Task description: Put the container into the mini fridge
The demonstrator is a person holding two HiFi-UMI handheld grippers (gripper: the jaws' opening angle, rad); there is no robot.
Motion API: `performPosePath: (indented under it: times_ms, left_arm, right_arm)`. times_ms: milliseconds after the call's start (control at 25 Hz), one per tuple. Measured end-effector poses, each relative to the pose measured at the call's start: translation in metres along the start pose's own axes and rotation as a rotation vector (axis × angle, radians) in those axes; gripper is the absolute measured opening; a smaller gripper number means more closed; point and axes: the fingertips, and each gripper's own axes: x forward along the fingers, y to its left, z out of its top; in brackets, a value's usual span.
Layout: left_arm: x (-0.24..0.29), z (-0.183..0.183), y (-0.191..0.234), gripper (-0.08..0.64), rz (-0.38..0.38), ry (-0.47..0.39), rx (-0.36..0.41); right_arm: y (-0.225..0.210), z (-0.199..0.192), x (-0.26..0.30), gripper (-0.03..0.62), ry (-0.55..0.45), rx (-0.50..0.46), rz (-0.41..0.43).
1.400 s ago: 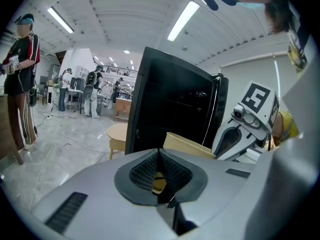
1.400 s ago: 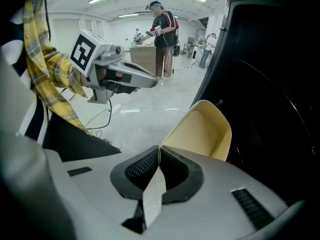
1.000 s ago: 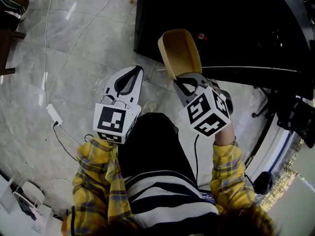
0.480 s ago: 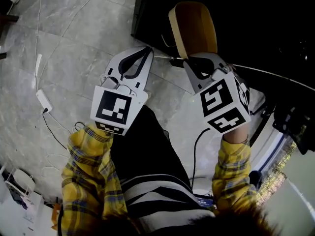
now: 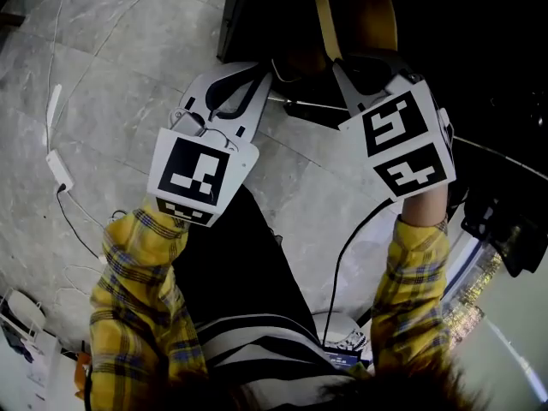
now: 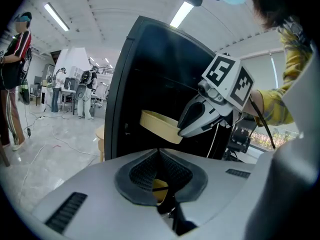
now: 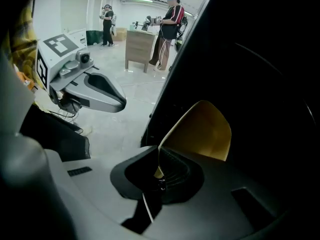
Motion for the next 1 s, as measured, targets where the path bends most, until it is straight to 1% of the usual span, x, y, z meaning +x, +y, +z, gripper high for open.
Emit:
performPosePath:
  times_ms: [240, 360, 560, 760, 1000]
  left_arm:
    - [0.015, 0.006, 0.008, 0.018, 0.008, -0.006, -0.003]
    - [0.021, 0.011, 0.011, 0.018, 0.01, -0.025, 0.0]
    - [0.027, 0.017, 0.014, 0.018, 0.009, -0.046, 0.0]
    - [0.03, 0.022, 0.015, 0.018, 0.014, -0.055, -0.003]
    - [0.028, 0.024, 0.02, 0.018, 0.023, -0.056, -0.007]
  right_arm:
    - [-0.031, -0.005, 0.024, 0.037, 0.036, -0.033, -0.051]
    - [-0.042, -0.007, 0.032, 0.037, 0.046, -0.034, -0.064]
    - [-0.057, -0.005, 0.04, 0.037, 0.031, -0.038, -0.111]
    - [-0.064, -0.001, 0.044, 0.038, 0.015, -0.051, -0.141]
    - [-0.079, 0.011, 0.042, 0.06, -0.041, -0.04, -0.229]
